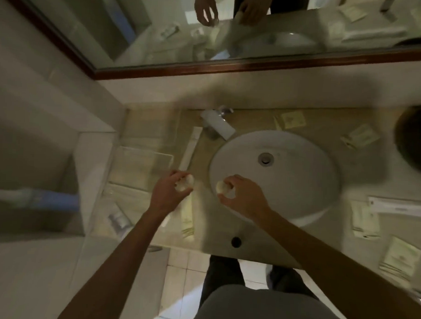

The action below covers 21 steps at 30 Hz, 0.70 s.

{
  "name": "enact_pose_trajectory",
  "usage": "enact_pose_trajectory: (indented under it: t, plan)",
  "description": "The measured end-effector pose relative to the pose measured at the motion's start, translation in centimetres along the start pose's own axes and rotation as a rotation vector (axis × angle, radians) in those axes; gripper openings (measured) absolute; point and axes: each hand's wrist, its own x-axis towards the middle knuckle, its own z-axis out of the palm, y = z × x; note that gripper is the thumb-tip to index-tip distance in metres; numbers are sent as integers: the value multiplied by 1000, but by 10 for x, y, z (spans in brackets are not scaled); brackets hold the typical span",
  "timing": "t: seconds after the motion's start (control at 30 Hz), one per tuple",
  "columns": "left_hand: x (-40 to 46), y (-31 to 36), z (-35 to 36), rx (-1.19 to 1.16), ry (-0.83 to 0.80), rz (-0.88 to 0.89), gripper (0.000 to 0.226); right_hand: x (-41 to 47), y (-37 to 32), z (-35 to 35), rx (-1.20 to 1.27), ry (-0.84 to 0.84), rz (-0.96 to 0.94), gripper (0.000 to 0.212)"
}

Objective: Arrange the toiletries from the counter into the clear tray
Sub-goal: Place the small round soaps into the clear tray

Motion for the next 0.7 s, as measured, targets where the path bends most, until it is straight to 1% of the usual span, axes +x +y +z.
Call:
enact_pose_trajectory:
  t: [0.1,0.17,0.23,0.3,0.43,0.53,0.6,0.7]
  plan:
    - [25,-62,-31,140,-41,-20,50,46,-61,48,-74,-86,-3,50]
    - [43,-92,-44,233,-95,2,48,74,-97,78,-106,-100,-36,51]
    - [61,-115,-52,313,-192,67,46,98,-125,107,-189,-133,-43,49]
    - [78,-129,-57,373,-284,101,44,116,-141,132,-272,-183,-6,47]
    - [105,-144,-54,466,-400,208,39,132,-146,163,-373,-212,-9,41]
    - [121,-147,-48,466,-528,284,37,135,-142,173,-360,-201,25,45]
    - [128,-149,-43,449,-553,337,37,134,-141,178,-350,-180,32,50]
    - [132,-153,-43,400,-566,421,41,130,-137,184,-419,-133,3,55]
